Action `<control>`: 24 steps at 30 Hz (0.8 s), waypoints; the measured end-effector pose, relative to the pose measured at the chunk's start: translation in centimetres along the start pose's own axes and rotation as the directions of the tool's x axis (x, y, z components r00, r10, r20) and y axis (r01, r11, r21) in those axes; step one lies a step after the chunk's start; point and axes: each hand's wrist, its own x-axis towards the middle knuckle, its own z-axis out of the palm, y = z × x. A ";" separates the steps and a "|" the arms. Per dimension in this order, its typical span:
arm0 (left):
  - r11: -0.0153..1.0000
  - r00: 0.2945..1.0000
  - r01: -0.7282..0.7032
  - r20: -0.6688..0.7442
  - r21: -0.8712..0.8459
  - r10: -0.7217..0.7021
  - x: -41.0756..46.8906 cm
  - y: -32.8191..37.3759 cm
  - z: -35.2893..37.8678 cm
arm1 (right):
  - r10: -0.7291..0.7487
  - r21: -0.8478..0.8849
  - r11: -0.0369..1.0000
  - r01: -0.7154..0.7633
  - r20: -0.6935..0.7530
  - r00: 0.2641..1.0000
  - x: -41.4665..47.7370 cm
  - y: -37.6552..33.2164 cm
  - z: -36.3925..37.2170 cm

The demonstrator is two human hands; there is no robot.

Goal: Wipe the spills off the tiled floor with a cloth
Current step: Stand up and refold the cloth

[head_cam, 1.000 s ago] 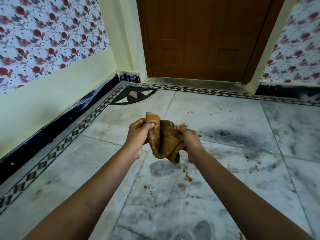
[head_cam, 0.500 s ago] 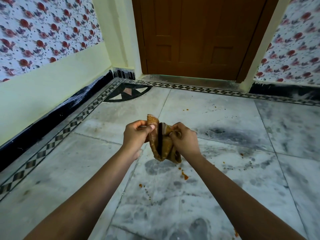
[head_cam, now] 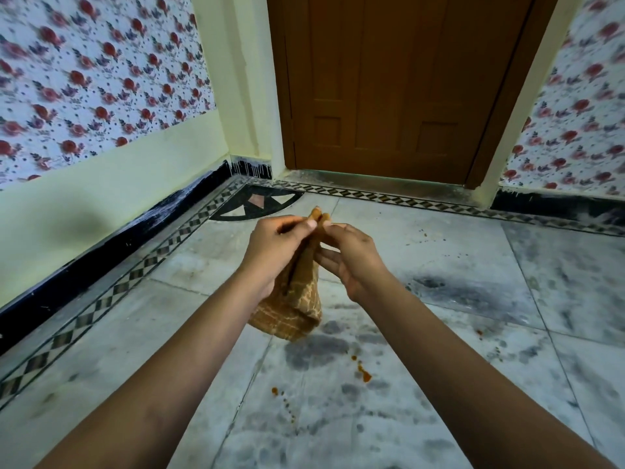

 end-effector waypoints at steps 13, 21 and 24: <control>0.921 0.991 -0.131 0.069 0.367 0.114 1.4 3.9 -2.1 | 0.245 -0.101 0.961 -0.257 -0.117 0.962 -1.5 3.5 -2.8; 0.911 0.943 -0.238 0.306 0.336 0.133 -3.4 4.9 -0.1 | 0.458 0.177 0.871 -0.458 0.044 0.888 -0.6 9.0 -1.3; 0.959 0.908 -0.188 0.409 0.212 0.088 -4.6 4.9 -1.1 | 0.244 0.402 0.890 -0.215 -0.023 0.970 -0.9 8.8 -1.1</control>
